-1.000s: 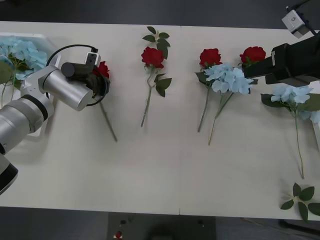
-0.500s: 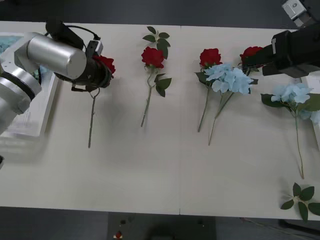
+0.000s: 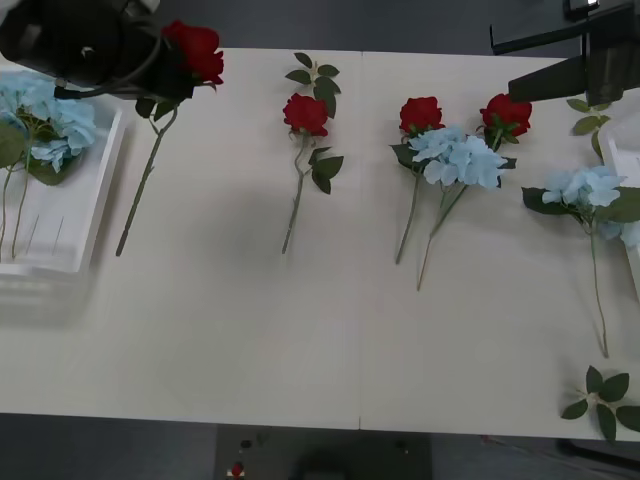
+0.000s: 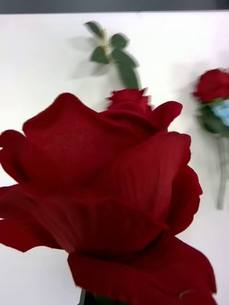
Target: Put the red flowers into the right box and the blue flowers into the left box
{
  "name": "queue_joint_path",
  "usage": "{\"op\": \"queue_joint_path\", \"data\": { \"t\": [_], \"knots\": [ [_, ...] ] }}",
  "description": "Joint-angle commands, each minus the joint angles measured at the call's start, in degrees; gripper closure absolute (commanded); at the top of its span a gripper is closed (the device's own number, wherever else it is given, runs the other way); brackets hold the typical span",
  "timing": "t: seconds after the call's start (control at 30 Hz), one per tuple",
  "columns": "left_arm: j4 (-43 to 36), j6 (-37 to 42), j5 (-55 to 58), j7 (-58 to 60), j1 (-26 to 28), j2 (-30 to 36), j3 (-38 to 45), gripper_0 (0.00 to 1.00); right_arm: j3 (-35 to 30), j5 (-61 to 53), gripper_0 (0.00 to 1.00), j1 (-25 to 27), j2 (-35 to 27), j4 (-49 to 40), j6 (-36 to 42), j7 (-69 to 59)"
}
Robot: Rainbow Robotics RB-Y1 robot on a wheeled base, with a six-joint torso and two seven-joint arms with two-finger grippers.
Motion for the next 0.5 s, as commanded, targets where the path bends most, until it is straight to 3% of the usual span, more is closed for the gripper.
{"op": "queue_joint_path", "data": {
  "t": [0.03,0.17,0.3,0.37,0.5],
  "knots": [
    [-2.0,5.07,12.75,-7.73,2.99,-2.93,10.98,1.0,-0.4,-5.22,0.11,-0.96,-2.05,0.85,-0.29,-0.26],
    [-2.0,8.06,21.72,-11.95,5.45,-3.99,15.9,1.0,1.98,-9.7,0.1,0.27,-1.61,0.5,-3.1,0.01],
    [-1.92,8.85,29.89,-14.85,7.03,-4.43,17.22,1.0,4.53,-11.2,0.1,6.16,-1.61,-4.68,-10.3,1.06],
    [-1.92,8.32,33.58,-15.38,7.56,-4.95,17.31,1.0,5.41,-11.02,0.0,9.94,-1.69,-8.46,-15.75,1.41],
    [-1.92,6.21,39.12,-19.33,8.96,-7.24,17.13,1.0,8.66,-9.97,0.0,16.27,-1.87,-14.7,-25.07,2.29]
  ]
}}
